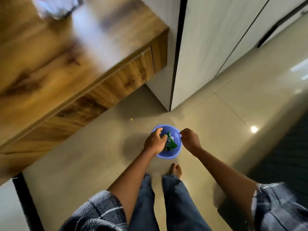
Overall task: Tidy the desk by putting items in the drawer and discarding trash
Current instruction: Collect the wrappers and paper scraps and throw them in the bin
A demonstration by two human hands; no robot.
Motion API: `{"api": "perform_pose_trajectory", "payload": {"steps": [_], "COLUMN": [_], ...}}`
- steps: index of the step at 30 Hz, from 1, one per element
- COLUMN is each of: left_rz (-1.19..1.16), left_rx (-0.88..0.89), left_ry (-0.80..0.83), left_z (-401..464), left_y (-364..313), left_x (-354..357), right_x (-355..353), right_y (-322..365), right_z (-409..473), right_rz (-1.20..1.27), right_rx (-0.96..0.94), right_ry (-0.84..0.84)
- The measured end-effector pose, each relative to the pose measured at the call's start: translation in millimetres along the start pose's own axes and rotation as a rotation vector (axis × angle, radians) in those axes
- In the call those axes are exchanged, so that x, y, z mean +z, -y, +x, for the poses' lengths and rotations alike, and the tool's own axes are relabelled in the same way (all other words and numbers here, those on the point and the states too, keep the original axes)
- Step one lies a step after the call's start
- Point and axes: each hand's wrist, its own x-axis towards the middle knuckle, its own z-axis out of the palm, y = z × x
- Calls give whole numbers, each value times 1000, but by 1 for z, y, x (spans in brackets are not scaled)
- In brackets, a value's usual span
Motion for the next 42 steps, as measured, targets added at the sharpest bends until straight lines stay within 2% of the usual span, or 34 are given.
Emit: {"api": "perform_pose_trajectory", "payload": {"steps": [5,14,20,25,29,37,42], "left_rz": [-123,-679,-827,-936,-1008,-1134,-1190], "left_rx": [105,205,330,409,380,302,231], "left_ry": [-120,-307,-404,-549,-610,-544,-549], "left_z": [-48,-122,-149,-166,-173,-170,-145], "left_y": [-12,18,32,48,73,109,125], "left_x": [-39,-111,-188,-257,-284,-318,-356], "right_x": [-22,-23,3,37,62,77,64], "right_y": [57,161,241,303,335,385,434], "right_z": [-51,-133,-159,-180,-189,-163,-101], "right_rz": [-9,309,397,448,441,397,310], "right_rx": [-200,-420,-531,-611,-667,-719,-659], "right_ry": [-41,-56,-32,31,59,19,-138]}}
